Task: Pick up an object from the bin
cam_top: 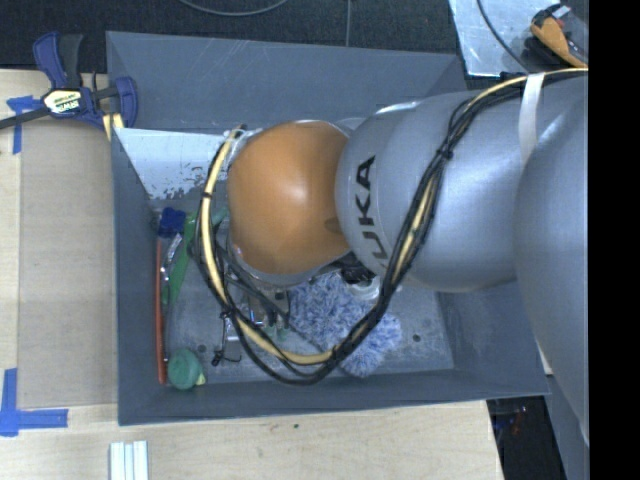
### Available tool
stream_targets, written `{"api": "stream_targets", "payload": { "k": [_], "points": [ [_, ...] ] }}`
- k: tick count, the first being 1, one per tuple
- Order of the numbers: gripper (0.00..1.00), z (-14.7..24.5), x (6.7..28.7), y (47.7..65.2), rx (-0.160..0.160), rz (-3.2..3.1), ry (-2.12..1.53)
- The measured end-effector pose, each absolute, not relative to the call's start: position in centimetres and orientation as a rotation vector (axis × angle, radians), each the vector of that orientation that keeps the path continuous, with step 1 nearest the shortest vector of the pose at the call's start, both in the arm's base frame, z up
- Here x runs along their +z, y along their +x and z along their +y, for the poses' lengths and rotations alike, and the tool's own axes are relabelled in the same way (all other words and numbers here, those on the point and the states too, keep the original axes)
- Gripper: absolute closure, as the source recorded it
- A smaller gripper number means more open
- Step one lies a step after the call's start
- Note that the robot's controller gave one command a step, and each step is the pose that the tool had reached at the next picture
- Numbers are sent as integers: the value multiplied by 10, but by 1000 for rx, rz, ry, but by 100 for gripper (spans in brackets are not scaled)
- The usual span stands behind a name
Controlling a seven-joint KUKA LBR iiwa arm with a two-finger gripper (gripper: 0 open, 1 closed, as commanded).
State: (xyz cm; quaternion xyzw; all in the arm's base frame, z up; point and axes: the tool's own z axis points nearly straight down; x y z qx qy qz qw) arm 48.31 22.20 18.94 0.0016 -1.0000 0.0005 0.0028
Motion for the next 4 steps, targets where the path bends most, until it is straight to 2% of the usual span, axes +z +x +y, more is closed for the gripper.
{"api": "stream_targets", "payload": {
  "k": [1,2,3,4],
  "points": [
    [0,221,193,485,-2,-3143,-4],
    [0,98,68,520,2,-3112,422],
    [0,112,153,538,-7,-3143,-198],
    [0,38,100,601,1,-3042,783]
  ]
}}
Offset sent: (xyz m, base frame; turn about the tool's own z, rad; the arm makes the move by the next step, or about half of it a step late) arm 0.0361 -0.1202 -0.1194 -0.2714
